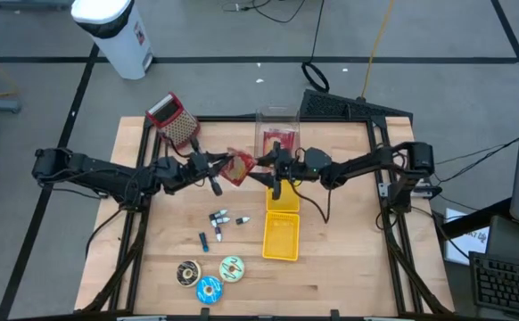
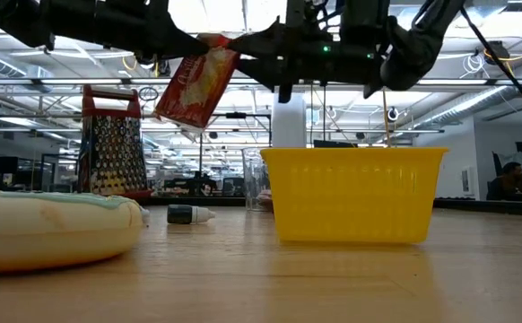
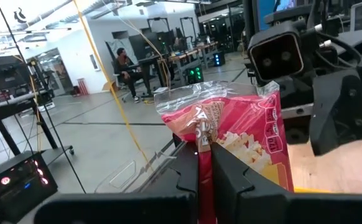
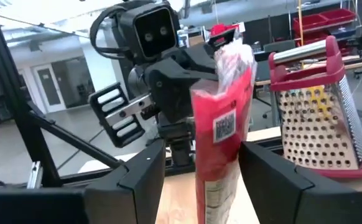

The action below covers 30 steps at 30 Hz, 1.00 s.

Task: Pick & Place Food Item
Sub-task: Put the red popcorn bag into the transparent bin

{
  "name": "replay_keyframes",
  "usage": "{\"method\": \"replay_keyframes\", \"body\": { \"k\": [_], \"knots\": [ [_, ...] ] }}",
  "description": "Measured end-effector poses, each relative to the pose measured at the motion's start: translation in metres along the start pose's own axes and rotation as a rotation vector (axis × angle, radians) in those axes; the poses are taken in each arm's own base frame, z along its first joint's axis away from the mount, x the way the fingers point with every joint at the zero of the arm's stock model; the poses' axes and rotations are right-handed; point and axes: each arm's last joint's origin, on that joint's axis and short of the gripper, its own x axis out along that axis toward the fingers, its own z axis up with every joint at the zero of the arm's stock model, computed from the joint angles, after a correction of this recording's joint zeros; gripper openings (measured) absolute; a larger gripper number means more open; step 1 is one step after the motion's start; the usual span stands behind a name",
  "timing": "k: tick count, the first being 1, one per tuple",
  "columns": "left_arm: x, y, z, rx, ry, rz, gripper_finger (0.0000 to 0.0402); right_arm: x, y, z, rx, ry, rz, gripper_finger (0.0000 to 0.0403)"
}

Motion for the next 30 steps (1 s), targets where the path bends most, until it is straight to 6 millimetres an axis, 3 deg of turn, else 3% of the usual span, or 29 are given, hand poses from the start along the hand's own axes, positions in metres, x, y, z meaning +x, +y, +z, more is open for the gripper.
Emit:
{"method": "replay_keyframes", "body": {
  "k": [9,20,30],
  "knots": [
    [0.000,-0.001,-0.001,-0.002,0.007,-0.017,0.0016,0.014,-0.002,0.009,-0.001,-0.035,-0.061,0.0162],
    [0.000,-0.002,-0.001,0.000,0.003,-0.027,0.0025,0.015,-0.003,0.007,-0.029,-0.007,-0.083,0.0013],
    [0.000,-0.001,0.001,-0.132,-0.002,-0.026,0.0042,0.013,-0.012,0.010,-0.070,-0.011,-0.078,0.0007]
  ]
}}
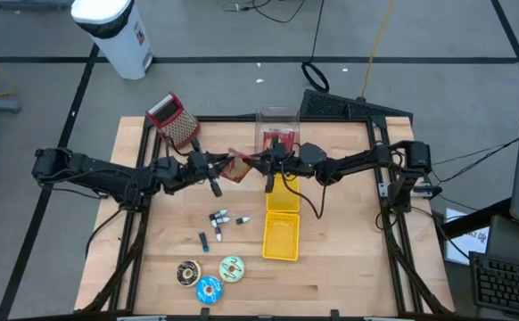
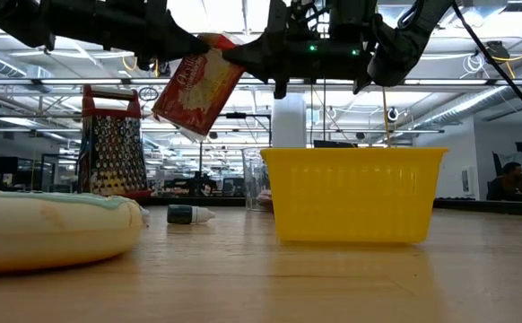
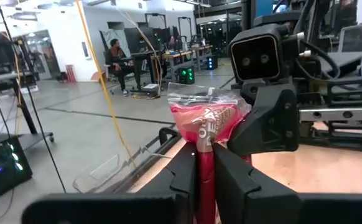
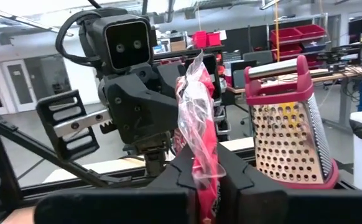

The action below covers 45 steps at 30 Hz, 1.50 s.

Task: Pick & Place Food Item
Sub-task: Put the red popcorn bag into the transparent bin

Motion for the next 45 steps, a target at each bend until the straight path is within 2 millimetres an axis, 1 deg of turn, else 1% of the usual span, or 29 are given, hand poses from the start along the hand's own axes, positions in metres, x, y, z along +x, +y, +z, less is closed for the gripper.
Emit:
{"method": "replay_keyframes", "body": {
  "k": [2,4,9,11,15,18,23,27,29,32,34,36,38,41,45],
  "knots": [
    [-0.001,0.001,0.004,-0.004,0.001,0.001,0.0054,0.000,-0.004,0.001,0.007,-0.001,0.006,0.0007],
    [-0.002,0.002,0.012,0.001,-0.008,0.002,0.0079,-0.001,-0.008,0.001,0.006,0.001,0.007,0.0006],
    [0.001,0.004,0.024,0.034,0.023,0.028,0.0163,-0.002,-0.020,0.003,0.013,0.004,-0.006,0.0005],
    [0.001,0.004,0.030,0.043,0.010,0.032,0.0196,-0.003,-0.026,0.004,0.027,0.005,-0.006,0.0005],
    [-0.006,0.007,0.037,0.105,0.017,0.021,0.0248,-0.002,-0.040,0.010,0.061,0.018,0.043,0.0005],
    [-0.015,0.012,0.036,0.077,0.079,0.015,0.0272,-0.002,-0.051,0.020,0.087,0.062,0.081,0.0005],
    [-0.035,0.024,0.038,0.005,0.153,0.025,0.0284,-0.006,-0.066,0.046,0.038,0.191,0.067,0.0005],
    [-0.048,0.030,0.037,-0.013,0.162,0.038,0.0280,-0.016,-0.077,0.077,-0.061,0.247,0.016,0.0005],
    [-0.052,0.032,0.033,-0.007,0.169,0.065,0.0275,-0.024,-0.087,0.090,-0.100,0.262,-0.021,0.0005],
    [-0.054,0.035,0.027,-0.004,0.172,0.107,0.0268,-0.039,-0.110,0.099,-0.099,0.277,-0.100,0.0005],
    [-0.054,0.037,0.023,-0.006,0.172,0.126,0.0263,-0.049,-0.127,0.100,-0.077,0.303,-0.132,0.0005],
    [-0.053,0.038,0.019,-0.002,0.185,0.141,0.0259,-0.060,-0.145,0.098,-0.022,0.336,-0.117,0.0005],
    [-0.051,0.039,0.017,-0.010,0.193,0.146,0.0258,-0.064,-0.156,0.091,0.027,0.372,-0.107,0.0005],
    [-0.050,0.041,0.016,-0.018,0.200,0.154,0.0260,-0.068,-0.162,0.076,0.092,0.435,-0.083,0.0005],
    [-0.050,0.041,0.016,-0.021,0.199,0.155,0.0265,-0.067,-0.158,0.069,0.080,0.444,-0.043,0.0005]
  ]
}}
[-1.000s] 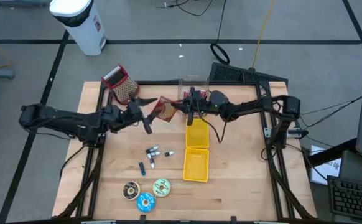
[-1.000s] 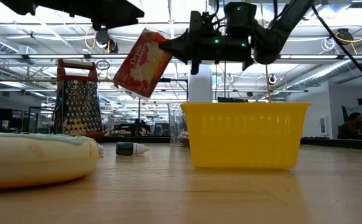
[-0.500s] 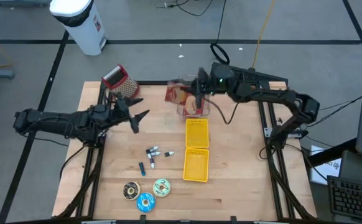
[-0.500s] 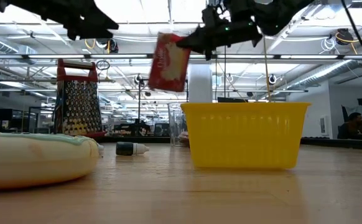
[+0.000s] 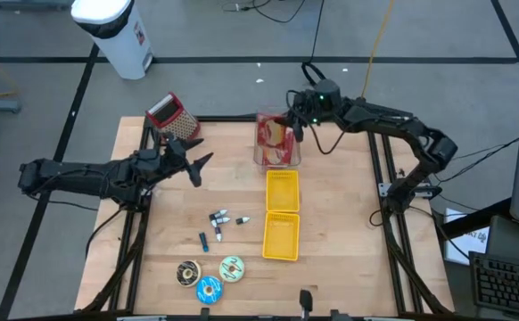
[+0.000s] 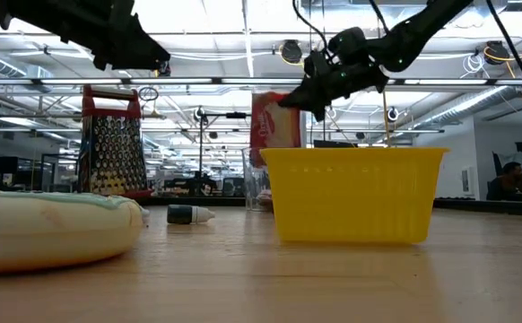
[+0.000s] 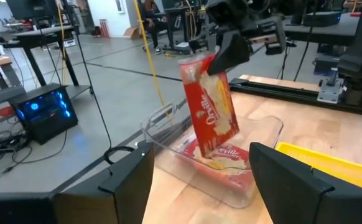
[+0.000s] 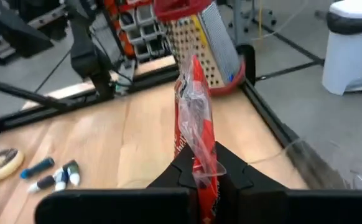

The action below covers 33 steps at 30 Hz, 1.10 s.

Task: Pick & Place Food Item
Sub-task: Put the red popcorn bag into the transparent bin

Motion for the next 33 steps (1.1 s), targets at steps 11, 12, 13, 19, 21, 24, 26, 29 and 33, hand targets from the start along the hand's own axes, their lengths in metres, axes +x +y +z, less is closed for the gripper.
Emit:
{"method": "replay_keyframes", "body": {
  "k": [11,12,13,19,21,24,26,29,33],
  "knots": [
    [0.000,0.000,0.000,-0.007,-0.001,0.000,0.0267,0.006,0.010,-0.033,0.041,0.097,0.070,0.0005],
    [0.000,0.000,0.000,-0.010,-0.001,0.000,0.0267,0.007,0.011,-0.037,0.045,0.105,0.072,0.0005],
    [0.000,0.000,0.000,-0.012,-0.001,0.000,0.0267,0.007,0.011,-0.039,0.046,0.108,0.076,0.0005],
    [0.000,0.000,0.000,-0.019,-0.001,0.000,0.0267,0.007,0.011,-0.050,0.015,0.130,-0.004,0.0012],
    [0.000,0.000,0.000,-0.020,-0.001,0.000,0.0267,0.008,0.011,-0.052,-0.020,0.139,-0.067,0.0021],
    [0.000,0.000,0.000,-0.021,-0.001,0.000,0.0266,0.009,0.012,-0.055,-0.071,0.154,-0.114,0.0039],
    [0.000,0.000,0.000,-0.024,-0.001,0.001,0.0267,0.010,0.014,-0.055,-0.119,0.161,-0.126,0.0051],
    [0.000,0.000,0.000,-0.024,-0.001,0.001,0.0267,0.015,0.020,-0.055,-0.240,0.180,-0.172,0.0071],
    [0.000,0.000,0.000,-0.024,-0.001,0.001,0.0266,0.021,0.027,-0.053,-0.456,0.189,-0.261,0.0103]
  ]
}}
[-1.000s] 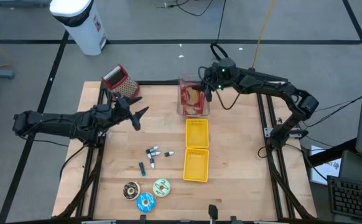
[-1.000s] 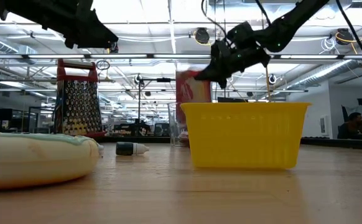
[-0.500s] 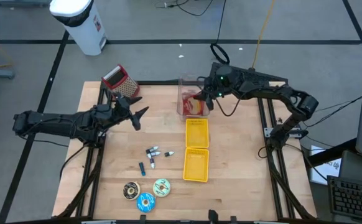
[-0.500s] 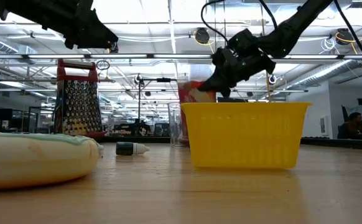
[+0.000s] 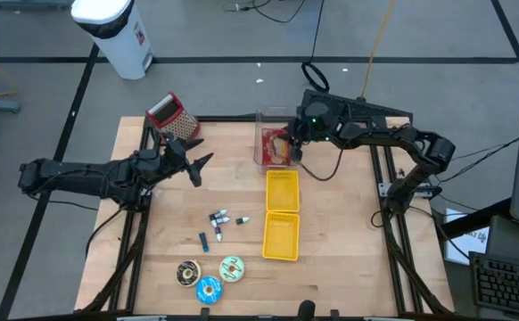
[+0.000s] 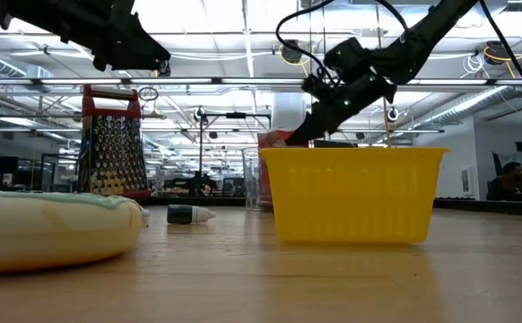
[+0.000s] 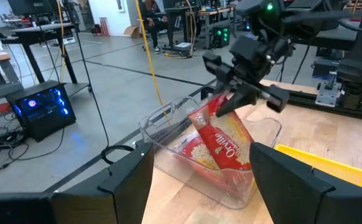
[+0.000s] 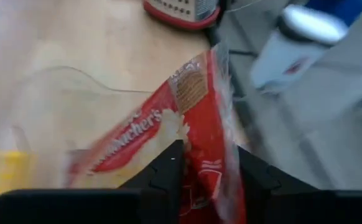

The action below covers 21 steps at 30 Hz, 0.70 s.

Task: Pick & Place Food Item
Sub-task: Put the red popcorn bag into the transparent bin, then put the blue food coloring bottle into the top yellow bin

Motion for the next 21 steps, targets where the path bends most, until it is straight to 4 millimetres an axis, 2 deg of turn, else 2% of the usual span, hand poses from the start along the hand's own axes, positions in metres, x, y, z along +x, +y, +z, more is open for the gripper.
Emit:
{"method": "replay_keyframes", "body": {
  "k": [5,12,16,18,21],
  "knots": [
    [0.000,0.000,0.000,-0.001,0.000,0.000,0.0267,0.003,0.012,0.015,-0.191,0.004,-0.183,0.0157],
    [0.000,0.000,0.000,-0.052,0.000,0.000,0.0267,-0.008,0.039,0.043,-0.217,0.038,-0.386,0.0211],
    [0.000,-0.003,-0.002,-0.137,0.029,-0.072,0.0266,-0.026,0.064,0.063,-0.220,-0.006,-0.339,0.0223],
    [-0.002,-0.008,-0.006,-0.189,0.085,-0.192,0.0266,-0.037,0.075,0.072,-0.195,-0.044,-0.305,0.0223],
    [-0.001,-0.024,-0.017,-0.254,0.212,-0.362,0.0266,-0.055,0.090,0.074,-0.167,-0.073,-0.258,0.0219]
  ]
}}
